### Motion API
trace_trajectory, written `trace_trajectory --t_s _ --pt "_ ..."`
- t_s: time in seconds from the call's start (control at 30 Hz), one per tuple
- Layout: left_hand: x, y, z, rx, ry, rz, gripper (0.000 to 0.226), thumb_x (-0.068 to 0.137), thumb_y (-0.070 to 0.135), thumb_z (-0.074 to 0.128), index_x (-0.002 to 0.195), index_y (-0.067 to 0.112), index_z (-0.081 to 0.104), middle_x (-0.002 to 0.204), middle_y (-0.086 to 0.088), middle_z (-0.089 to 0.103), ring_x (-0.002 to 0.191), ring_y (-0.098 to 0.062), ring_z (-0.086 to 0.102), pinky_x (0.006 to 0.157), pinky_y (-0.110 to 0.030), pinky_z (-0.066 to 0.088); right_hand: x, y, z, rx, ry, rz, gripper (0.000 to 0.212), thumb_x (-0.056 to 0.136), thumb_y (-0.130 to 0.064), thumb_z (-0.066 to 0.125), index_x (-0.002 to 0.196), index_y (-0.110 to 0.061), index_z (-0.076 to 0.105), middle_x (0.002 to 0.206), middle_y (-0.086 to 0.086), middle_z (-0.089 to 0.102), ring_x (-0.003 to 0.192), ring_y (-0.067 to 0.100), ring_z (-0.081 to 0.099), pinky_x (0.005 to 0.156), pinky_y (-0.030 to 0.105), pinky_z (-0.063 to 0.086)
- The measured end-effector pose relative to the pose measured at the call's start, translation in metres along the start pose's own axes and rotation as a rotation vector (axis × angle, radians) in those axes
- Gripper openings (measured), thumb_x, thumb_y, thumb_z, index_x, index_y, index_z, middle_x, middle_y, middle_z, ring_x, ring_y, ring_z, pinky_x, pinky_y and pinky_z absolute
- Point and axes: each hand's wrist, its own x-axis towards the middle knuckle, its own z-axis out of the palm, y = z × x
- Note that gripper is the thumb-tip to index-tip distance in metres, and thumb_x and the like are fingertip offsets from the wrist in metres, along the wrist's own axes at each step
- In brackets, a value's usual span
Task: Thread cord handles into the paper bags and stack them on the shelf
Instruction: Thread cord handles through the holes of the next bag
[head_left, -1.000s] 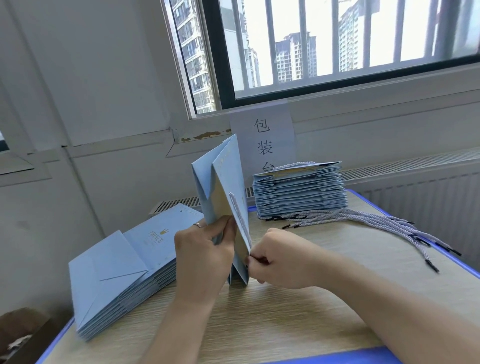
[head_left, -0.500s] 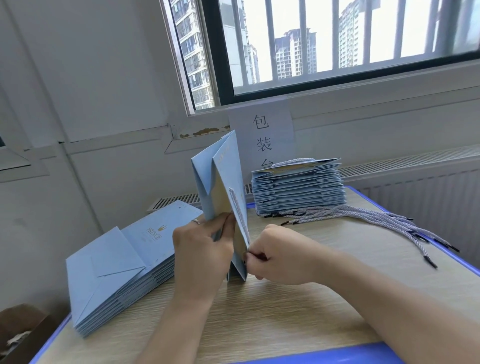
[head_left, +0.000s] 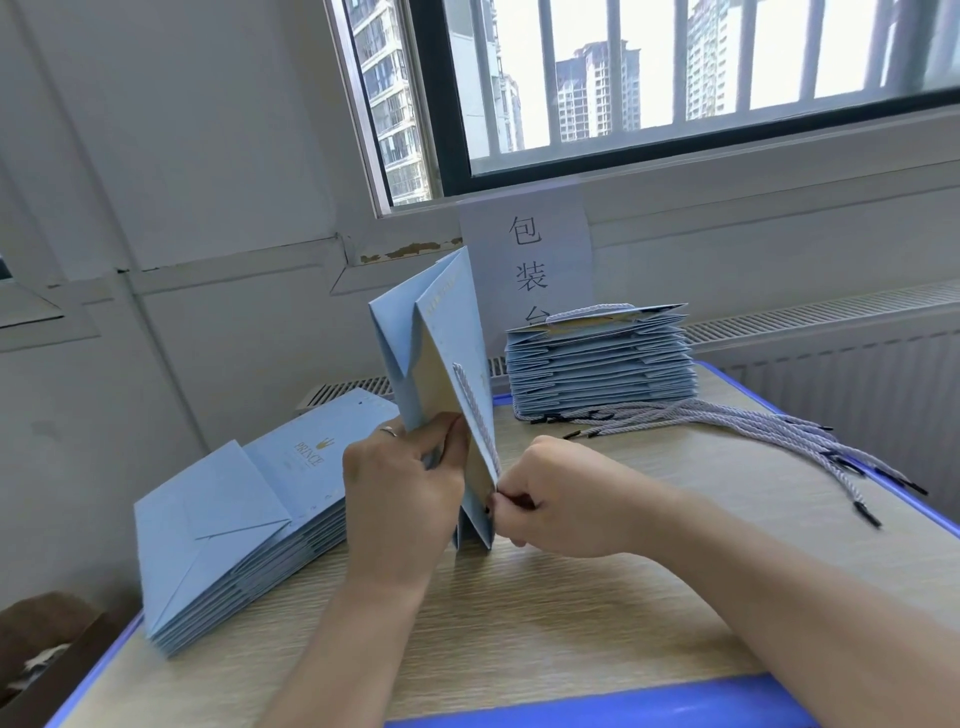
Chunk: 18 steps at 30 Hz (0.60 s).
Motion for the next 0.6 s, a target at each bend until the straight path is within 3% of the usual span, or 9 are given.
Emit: trace_trajectory --t_s 0.1,0.17,0.27,0.4,0.47,0.6 --pt "0.001 0.001 -0.001 0.094 0.053 0.017 0.011 0.078 0.025 0.071 0.073 0.021 0.08 0.067 0.003 0.063 0.058 -0.015 0.05 0.057 -0.005 0.028 0.0 0.001 0.0 -0.014 0.028 -0.027 0.04 0.091 -0.024 0.052 0.058 -0.002 0.048 0.067 0.019 0.062 0.052 0.029 0.044 0.052 0.037 0.044" --pt "0.001 0.002 -0.001 0.157 0.087 0.035 0.01 0.076 0.024 0.073 0.07 0.019 0.079 0.078 0.0 0.067 0.065 -0.017 0.053 0.059 -0.008 0.024 0.0 0.001 0.0 -0.027 0.044 -0.05 0.04 0.091 -0.024 0.052 0.058 -0.002 0.048 0.063 0.018 0.058 0.055 0.03 0.047 0.053 0.037 0.044" --pt "0.001 -0.001 0.0 0.152 0.097 0.089 0.013 0.079 0.024 0.073 0.072 0.015 0.079 0.105 -0.009 0.072 0.079 -0.027 0.064 0.064 -0.021 0.037 0.001 0.0 0.0 -0.023 0.043 -0.064 0.039 0.092 -0.022 0.053 0.059 -0.001 0.05 0.062 0.019 0.056 0.051 0.021 0.037 0.053 0.039 0.044" --pt "0.0 0.003 -0.001 0.081 0.148 0.149 0.011 0.082 0.021 0.073 0.082 0.014 0.081 0.138 -0.006 0.059 0.099 -0.033 0.068 0.073 -0.037 0.054 0.0 0.0 0.0 -0.043 0.055 -0.08 0.042 0.092 -0.025 0.052 0.056 -0.005 0.043 0.052 0.012 0.044 0.051 0.025 0.035 0.053 0.039 0.043" --pt "-0.002 0.01 -0.004 0.026 0.246 0.187 0.012 0.083 0.021 0.073 0.083 0.011 0.08 0.133 -0.007 0.06 0.108 -0.024 0.065 0.073 -0.033 0.053 0.001 -0.001 -0.001 -0.066 0.068 -0.093 0.045 0.092 -0.027 0.052 0.054 -0.007 0.037 0.049 0.009 0.035 0.051 0.025 0.03 0.053 0.038 0.041" --pt "0.006 0.025 -0.016 -0.031 0.423 0.244 0.031 0.096 0.026 0.061 0.083 0.001 0.075 0.109 -0.013 0.072 0.089 -0.026 0.071 0.061 -0.029 0.05 0.0 -0.001 -0.001 -0.123 0.08 -0.129 0.05 0.093 -0.03 0.05 0.051 -0.012 0.031 0.048 0.006 0.03 0.051 0.025 0.028 0.056 0.037 0.043"
